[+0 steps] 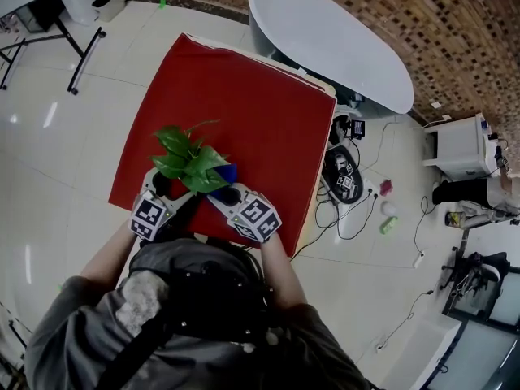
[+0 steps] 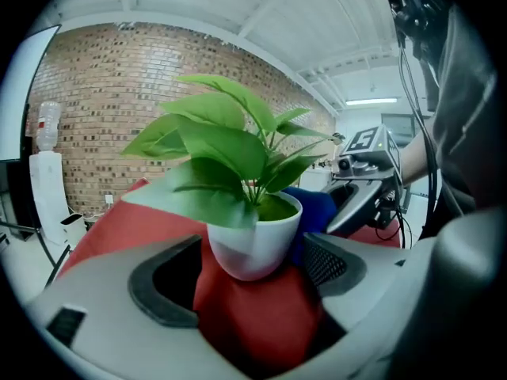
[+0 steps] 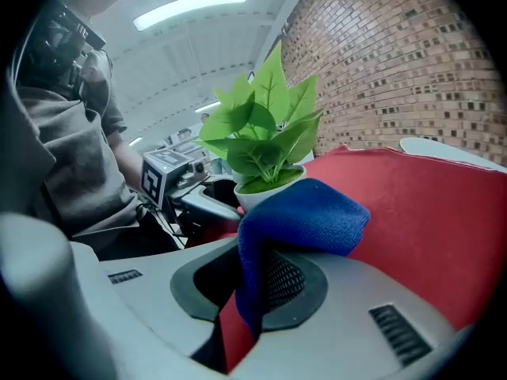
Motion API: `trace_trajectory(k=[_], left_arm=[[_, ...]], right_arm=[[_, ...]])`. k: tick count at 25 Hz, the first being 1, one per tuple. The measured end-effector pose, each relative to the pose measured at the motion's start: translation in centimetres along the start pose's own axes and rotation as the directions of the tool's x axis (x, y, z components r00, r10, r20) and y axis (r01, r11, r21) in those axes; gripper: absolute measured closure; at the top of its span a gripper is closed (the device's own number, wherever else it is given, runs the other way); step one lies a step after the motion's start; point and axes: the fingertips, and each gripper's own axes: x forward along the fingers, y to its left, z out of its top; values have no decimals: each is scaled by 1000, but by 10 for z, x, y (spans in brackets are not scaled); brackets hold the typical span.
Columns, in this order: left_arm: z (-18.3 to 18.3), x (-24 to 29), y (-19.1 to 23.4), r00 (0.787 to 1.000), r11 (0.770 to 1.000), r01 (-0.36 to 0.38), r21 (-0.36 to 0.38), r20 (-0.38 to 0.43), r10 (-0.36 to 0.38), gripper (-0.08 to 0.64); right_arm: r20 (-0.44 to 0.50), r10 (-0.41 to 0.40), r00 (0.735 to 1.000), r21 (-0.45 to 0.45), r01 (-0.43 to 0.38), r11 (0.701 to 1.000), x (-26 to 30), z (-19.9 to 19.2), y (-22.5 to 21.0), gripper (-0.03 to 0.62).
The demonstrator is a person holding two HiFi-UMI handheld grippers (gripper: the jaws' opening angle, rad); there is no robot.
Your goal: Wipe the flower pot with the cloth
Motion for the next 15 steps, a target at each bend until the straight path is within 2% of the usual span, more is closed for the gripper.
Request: trace_trajectory(k=[8, 12, 15], left_arm=[[5, 8, 0, 998, 998, -63, 29, 16, 63, 146], [7, 11, 2, 999, 998, -41, 57, 15, 40, 147], [9, 13, 5, 1000, 997, 0, 80, 12, -1, 149]], right_arm=[[-30, 18, 999, -23, -18, 1000, 8, -2, 9, 516], [-26, 13, 1000, -21, -13, 1000, 2, -2, 2, 515], [2, -45, 999, 6, 45, 999, -15, 5, -22, 515]])
